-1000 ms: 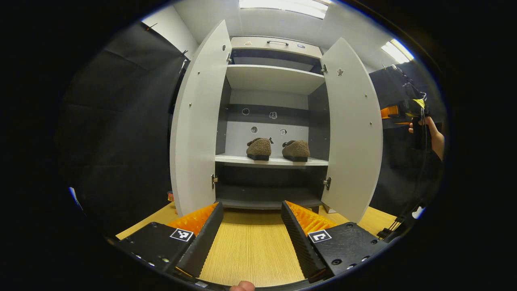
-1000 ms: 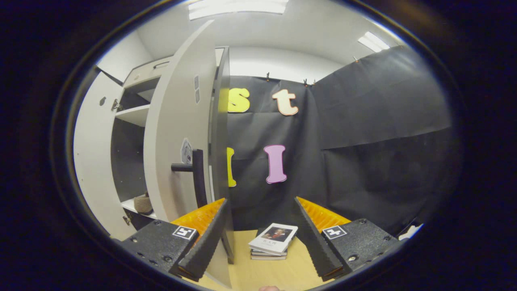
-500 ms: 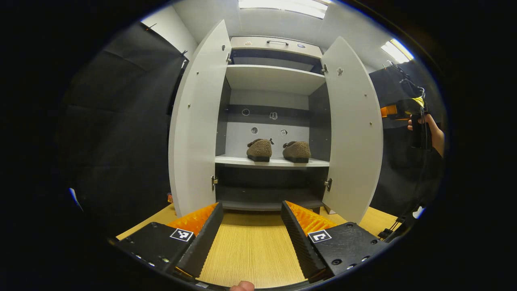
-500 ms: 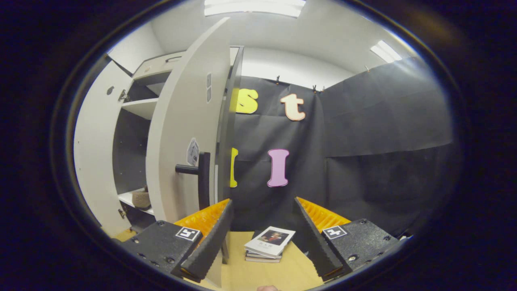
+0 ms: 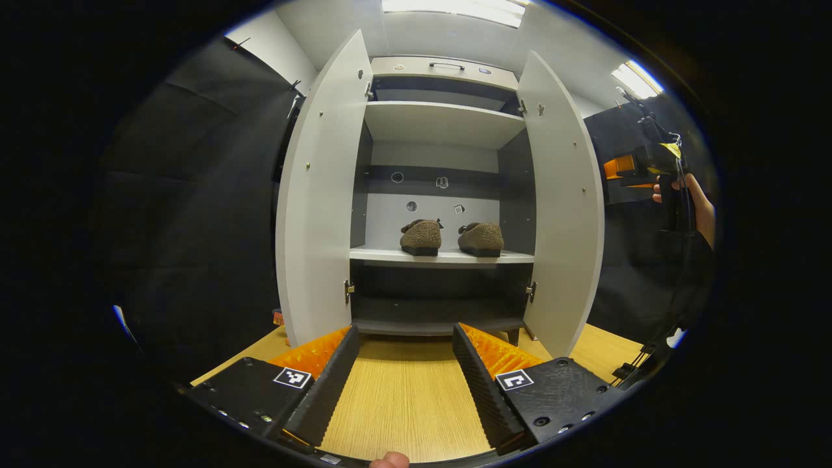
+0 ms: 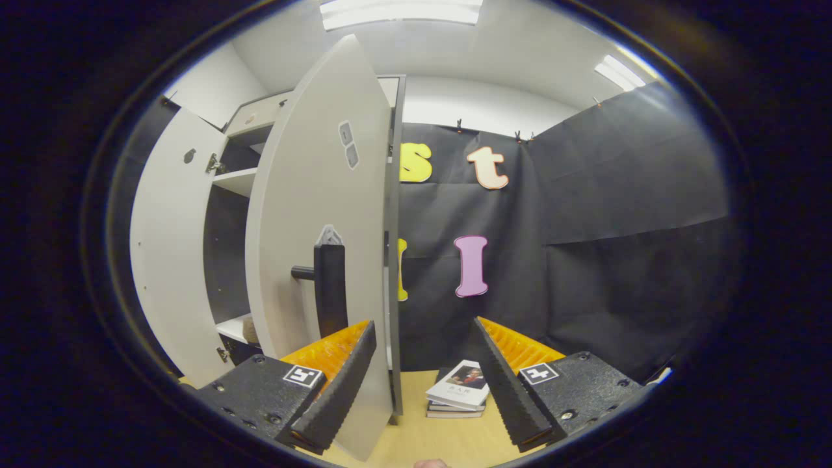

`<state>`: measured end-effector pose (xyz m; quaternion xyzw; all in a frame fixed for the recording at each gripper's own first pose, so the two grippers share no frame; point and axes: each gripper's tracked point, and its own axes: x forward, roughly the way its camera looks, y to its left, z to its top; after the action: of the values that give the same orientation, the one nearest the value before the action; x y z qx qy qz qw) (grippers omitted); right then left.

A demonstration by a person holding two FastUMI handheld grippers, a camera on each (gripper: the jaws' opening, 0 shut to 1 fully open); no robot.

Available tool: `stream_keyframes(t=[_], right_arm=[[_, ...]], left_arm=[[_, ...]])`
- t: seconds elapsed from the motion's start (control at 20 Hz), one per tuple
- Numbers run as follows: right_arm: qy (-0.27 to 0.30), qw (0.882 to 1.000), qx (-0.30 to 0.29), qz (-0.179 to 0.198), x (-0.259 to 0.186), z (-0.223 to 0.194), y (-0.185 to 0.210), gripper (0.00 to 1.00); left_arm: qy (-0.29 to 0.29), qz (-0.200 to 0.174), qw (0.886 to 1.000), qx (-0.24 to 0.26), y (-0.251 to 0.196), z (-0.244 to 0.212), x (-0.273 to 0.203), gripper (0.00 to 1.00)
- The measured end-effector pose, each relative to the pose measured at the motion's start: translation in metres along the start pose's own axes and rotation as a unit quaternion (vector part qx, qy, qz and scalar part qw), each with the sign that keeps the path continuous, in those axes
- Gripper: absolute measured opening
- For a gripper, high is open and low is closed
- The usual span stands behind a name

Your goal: Grab one shoe with the right hand and put it into the shoe cabinet, grab the other shoe with the left hand and put it into the shoe cabinet; then close the right door with the right hand and the left door with the left hand.

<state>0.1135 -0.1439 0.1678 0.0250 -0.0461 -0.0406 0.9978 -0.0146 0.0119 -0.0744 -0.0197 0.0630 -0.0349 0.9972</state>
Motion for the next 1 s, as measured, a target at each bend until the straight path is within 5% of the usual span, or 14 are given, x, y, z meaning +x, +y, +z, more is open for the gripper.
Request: stream_keyframes(t=[0.75,1.0], right_arm=[[0.015,0.995,0.02,0.094,0.044,-0.019,0.116,0.95],[0.021,0.995,0.023,0.092,0.052,-0.028,0.124,0.92]], left_arm=[[0.013,0.038,0.999,-0.009,0.034,-0.01,0.002,0.87],[0.014,0.052,0.998,-0.011,0.044,-0.011,-0.003,0.88]])
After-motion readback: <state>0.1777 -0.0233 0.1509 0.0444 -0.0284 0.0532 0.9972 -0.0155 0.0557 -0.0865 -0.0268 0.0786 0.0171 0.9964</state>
